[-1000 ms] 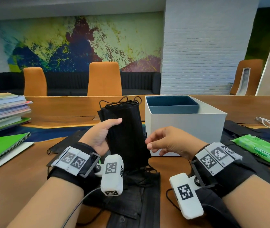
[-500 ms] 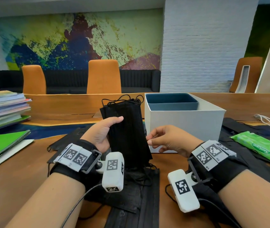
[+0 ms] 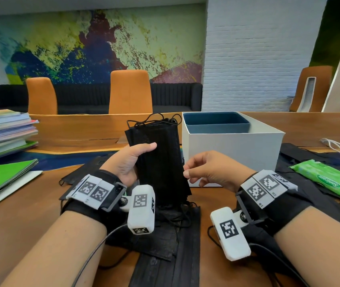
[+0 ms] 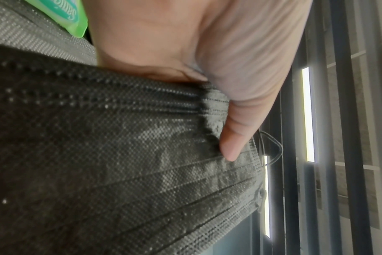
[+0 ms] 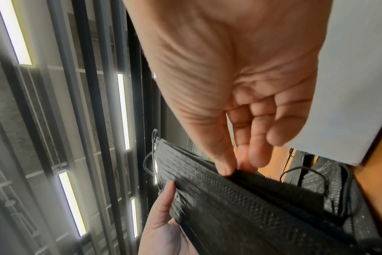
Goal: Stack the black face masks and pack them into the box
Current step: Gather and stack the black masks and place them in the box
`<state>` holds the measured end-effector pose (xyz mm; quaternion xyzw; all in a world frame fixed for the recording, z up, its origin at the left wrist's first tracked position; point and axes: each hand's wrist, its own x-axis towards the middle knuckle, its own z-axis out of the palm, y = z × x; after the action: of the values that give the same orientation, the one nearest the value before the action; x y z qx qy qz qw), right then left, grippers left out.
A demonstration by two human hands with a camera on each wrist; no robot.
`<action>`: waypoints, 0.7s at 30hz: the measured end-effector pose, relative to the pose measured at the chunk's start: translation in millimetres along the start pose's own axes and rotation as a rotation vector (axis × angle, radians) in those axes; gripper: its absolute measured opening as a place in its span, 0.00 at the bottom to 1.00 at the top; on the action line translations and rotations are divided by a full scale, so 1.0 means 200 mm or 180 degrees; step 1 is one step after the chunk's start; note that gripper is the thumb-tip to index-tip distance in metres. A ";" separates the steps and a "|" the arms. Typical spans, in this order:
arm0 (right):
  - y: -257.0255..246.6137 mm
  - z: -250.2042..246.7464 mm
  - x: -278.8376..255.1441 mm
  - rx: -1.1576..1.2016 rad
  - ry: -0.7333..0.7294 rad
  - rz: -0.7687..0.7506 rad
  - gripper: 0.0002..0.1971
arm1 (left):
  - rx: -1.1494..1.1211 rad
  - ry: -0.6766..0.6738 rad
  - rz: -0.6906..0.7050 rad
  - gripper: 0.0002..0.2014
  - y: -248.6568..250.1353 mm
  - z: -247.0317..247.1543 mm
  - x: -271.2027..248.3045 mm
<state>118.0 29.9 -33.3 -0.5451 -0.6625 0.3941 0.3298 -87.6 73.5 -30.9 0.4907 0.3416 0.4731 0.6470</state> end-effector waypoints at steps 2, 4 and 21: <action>0.01 0.01 0.00 -0.0066 0.0019 -0.0008 0.05 | 0.0050 -0.0033 0.0038 0.14 0.00 0.00 0.00; 0.01 0.01 0.01 0.0082 0.0002 0.0012 0.05 | 0.0060 -0.0014 0.0084 0.15 -0.01 0.00 0.01; -0.03 0.04 0.01 0.0277 0.0376 -0.0180 0.06 | 0.0145 -0.0027 0.0091 0.09 -0.04 -0.03 0.03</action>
<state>108.3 30.8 -32.2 -0.5336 -0.6392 0.3802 0.4027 -89.7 80.9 -39.5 0.5122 0.3425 0.4723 0.6303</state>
